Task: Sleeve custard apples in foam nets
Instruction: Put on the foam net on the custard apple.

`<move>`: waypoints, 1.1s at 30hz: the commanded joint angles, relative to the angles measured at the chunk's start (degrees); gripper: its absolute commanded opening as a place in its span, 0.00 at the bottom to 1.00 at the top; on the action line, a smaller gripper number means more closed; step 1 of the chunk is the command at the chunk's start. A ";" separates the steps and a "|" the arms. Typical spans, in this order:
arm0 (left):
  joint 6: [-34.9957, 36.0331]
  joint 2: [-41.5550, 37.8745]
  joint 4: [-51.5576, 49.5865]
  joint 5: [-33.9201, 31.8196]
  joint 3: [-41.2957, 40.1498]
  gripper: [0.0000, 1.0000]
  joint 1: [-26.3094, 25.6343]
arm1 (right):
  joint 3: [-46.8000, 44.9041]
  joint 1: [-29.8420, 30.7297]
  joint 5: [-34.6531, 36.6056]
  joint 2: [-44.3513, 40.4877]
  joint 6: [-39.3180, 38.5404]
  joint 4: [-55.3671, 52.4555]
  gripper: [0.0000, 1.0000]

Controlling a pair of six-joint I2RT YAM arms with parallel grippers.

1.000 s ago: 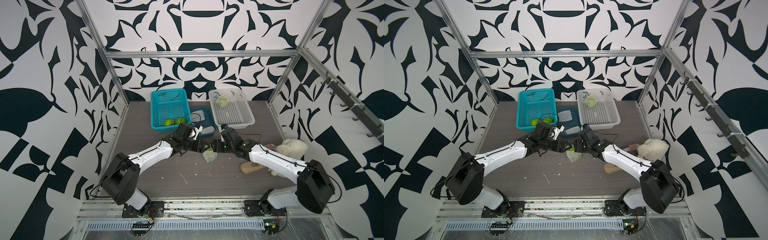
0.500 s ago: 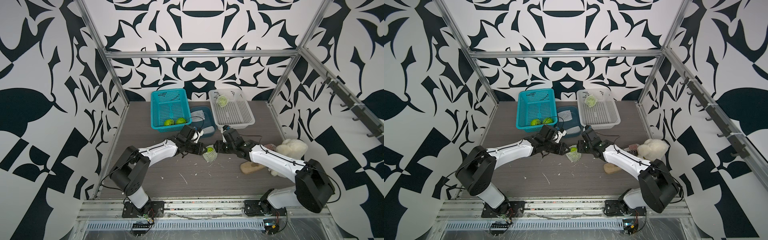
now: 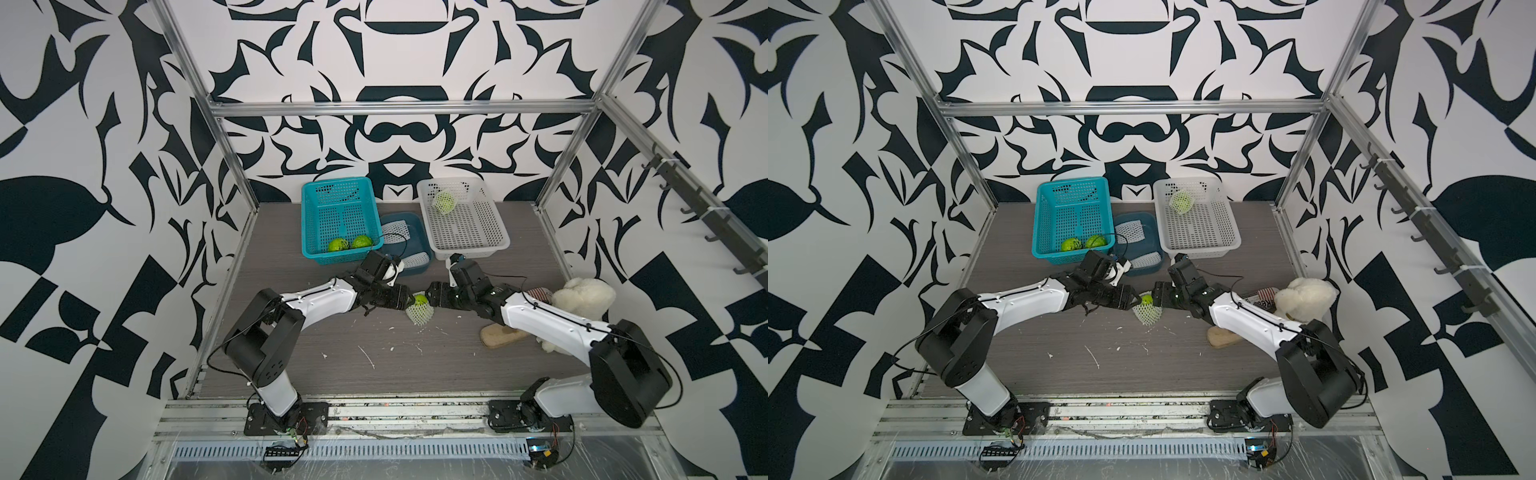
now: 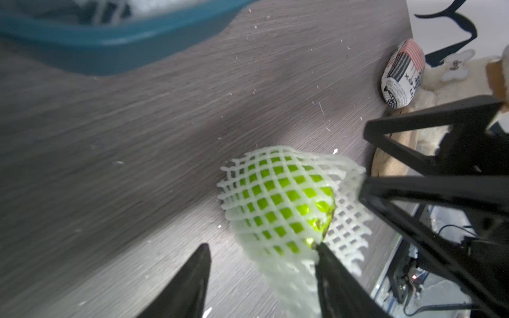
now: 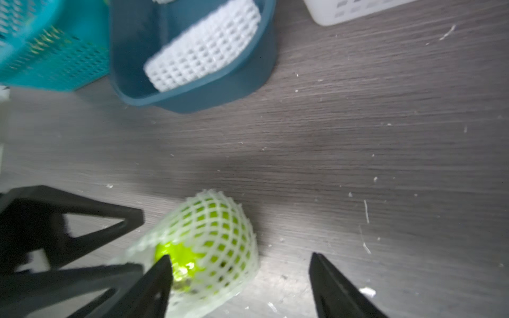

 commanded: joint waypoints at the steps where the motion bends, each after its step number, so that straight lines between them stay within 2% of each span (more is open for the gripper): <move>1: -3.73 -5.19 -1.03 -1.74 0.40 0.65 2.98 | 1.81 0.62 -0.46 -3.11 -3.39 -2.74 0.90; 4: -6.24 -8.18 0.09 -0.79 -1.15 0.66 5.92 | 3.04 3.16 1.38 -3.52 -5.15 -4.86 0.95; 5: -6.62 -9.01 0.40 -0.76 -1.58 0.66 6.64 | 3.75 4.17 2.30 -3.05 -5.60 -5.94 0.99; 9: -7.04 -11.49 1.38 -2.07 -3.55 0.67 8.95 | 8.57 7.82 4.01 1.67 -6.68 -10.50 0.99; 14: -8.50 -12.32 3.64 -1.56 -5.80 0.67 10.40 | 15.86 12.59 9.79 9.12 -7.66 -16.01 0.99; 19: -8.61 -12.30 4.20 -0.84 -7.15 0.68 11.04 | 19.91 13.81 13.21 14.29 -7.08 -18.60 0.99; 23: -8.57 -12.41 4.56 0.56 -7.46 0.68 11.41 | 20.65 13.98 13.86 15.72 -6.46 -18.92 0.99; 28: -8.70 -12.12 5.00 1.17 -7.29 0.68 11.41 | 21.99 15.28 19.60 15.49 -6.45 -21.39 0.99; 33: -8.79 -11.38 5.26 1.48 -7.04 0.68 11.53 | 21.25 15.28 18.29 11.82 -6.11 -21.33 0.99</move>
